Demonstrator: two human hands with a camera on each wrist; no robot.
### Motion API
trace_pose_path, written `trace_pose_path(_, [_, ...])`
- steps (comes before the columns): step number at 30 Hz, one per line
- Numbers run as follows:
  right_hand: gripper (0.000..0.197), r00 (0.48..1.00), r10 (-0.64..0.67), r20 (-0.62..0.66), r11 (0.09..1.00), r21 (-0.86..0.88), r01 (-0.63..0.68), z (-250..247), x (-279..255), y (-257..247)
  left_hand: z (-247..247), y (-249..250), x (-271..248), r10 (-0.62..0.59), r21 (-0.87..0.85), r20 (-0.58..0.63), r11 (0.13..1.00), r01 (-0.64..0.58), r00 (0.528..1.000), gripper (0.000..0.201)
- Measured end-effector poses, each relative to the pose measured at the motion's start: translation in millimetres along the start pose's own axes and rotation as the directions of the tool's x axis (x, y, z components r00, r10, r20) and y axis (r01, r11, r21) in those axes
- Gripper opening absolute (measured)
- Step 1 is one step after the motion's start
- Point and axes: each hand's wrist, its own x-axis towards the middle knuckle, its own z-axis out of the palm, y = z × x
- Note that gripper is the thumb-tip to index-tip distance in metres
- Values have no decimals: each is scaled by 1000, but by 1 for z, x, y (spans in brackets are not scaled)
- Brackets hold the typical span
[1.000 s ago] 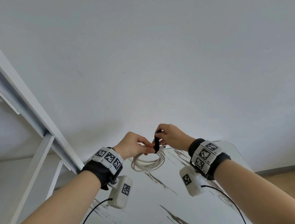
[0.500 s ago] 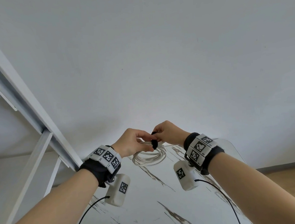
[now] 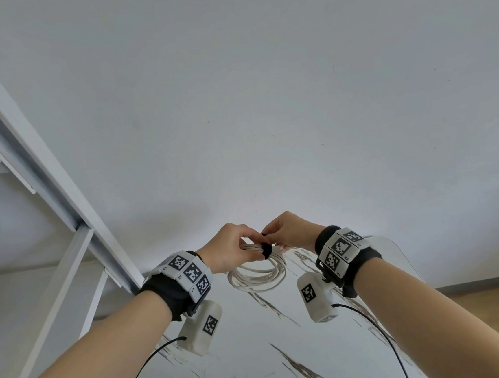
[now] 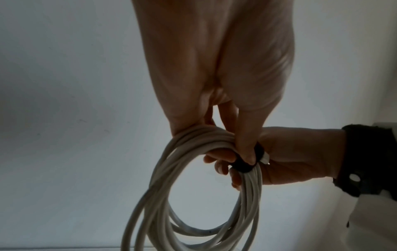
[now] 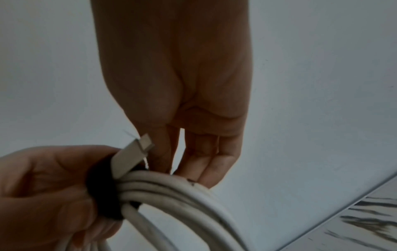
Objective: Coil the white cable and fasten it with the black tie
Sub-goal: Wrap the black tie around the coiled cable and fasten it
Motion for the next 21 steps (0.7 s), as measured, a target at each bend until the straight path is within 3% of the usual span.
trace_pose_path(16, [16,1000,14,19,996,91,-16,2,8,8,-4,-2,4,9,-29,22,1000,-8,1000,26])
trace_pose_path(21, [6,1000,-4,-28,998,67,6,6,9,10,-5,-5,4,21,-42,42,999,-19,999,24])
